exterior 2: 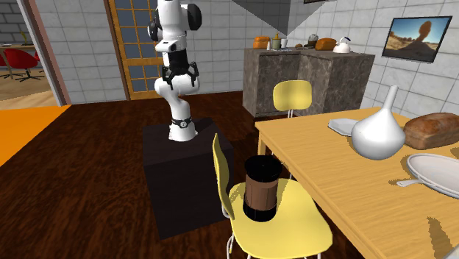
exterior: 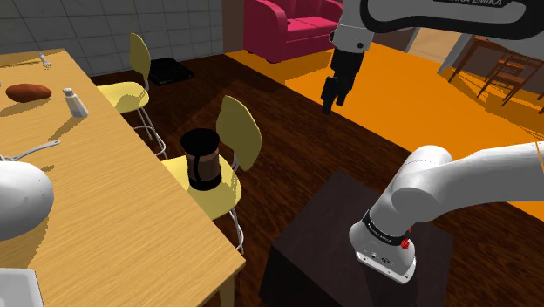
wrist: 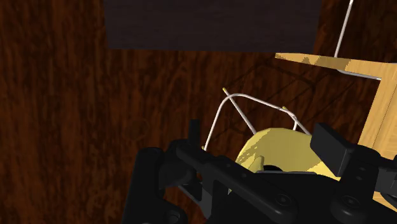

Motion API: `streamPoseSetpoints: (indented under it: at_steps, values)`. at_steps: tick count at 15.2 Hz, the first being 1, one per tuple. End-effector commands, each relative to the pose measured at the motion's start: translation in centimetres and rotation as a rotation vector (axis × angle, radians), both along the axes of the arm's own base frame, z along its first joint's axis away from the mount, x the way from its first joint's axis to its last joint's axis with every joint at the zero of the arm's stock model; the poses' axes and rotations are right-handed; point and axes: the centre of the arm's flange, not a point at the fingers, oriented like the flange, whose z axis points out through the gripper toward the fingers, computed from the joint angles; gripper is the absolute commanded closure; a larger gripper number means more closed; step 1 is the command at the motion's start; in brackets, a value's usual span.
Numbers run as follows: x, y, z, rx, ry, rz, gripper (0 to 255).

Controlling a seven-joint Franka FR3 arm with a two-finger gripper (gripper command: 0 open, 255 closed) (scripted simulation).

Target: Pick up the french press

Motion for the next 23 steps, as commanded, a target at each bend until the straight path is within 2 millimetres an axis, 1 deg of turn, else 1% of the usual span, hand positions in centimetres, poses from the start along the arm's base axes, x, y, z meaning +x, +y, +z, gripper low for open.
streamPoseSetpoints:
  at_steps: [1, 23]
  values:
    - [0.0, 0.0, 0.0, 0.000, 0.000, 0.000, 0]
    - [23.6, 14.0, -9.9, -0.048, -0.021, 0.036, 0]
